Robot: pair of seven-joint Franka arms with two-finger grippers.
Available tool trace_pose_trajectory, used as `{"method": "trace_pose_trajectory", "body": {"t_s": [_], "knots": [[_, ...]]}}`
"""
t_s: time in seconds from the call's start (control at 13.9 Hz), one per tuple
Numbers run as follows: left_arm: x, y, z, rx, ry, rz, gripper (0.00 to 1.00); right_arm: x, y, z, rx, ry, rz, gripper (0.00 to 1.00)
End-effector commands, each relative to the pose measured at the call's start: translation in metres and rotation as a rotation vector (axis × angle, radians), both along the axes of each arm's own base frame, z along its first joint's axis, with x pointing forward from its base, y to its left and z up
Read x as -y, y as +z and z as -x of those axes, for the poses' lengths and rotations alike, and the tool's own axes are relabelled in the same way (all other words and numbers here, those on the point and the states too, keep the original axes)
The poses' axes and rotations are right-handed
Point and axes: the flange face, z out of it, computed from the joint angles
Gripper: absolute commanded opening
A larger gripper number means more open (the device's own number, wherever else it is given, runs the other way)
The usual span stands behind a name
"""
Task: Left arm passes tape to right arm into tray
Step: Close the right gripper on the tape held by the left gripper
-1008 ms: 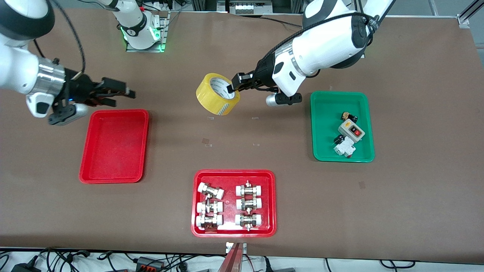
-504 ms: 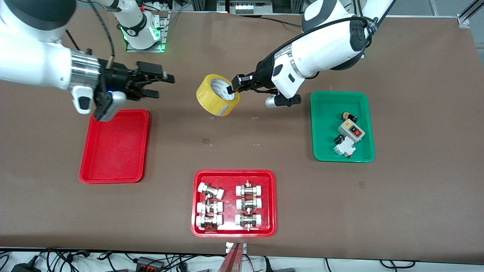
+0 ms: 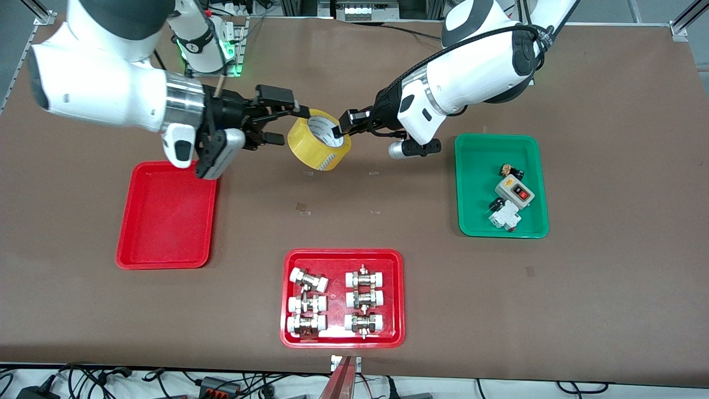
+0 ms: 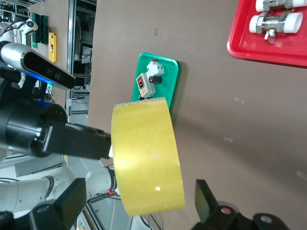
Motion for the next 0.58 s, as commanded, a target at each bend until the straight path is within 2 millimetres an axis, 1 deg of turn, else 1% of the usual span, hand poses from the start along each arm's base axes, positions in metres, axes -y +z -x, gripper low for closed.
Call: {"method": "trace_pose_trajectory", "body": {"t_s": [0.0,0.36,0.5], "knots": [[0.0015,0.0089,-0.0023,-0.007,0.001,0.023,0.13,-0.0055,-0.0039,-0.0077,-0.008,-0.015,-0.014,1.00],[0.0005,0.0078,-0.0022,-0.015,-0.007,0.019,0.13,-0.0059,-0.0047,-0.0080,-0.015,-0.019,-0.017,1.00],[0.0005,0.0062,-0.0023,-0.017,-0.007,0.018,0.13,-0.0073,-0.0020,-0.0079,-0.015,-0.017,-0.046,1.00]]}}
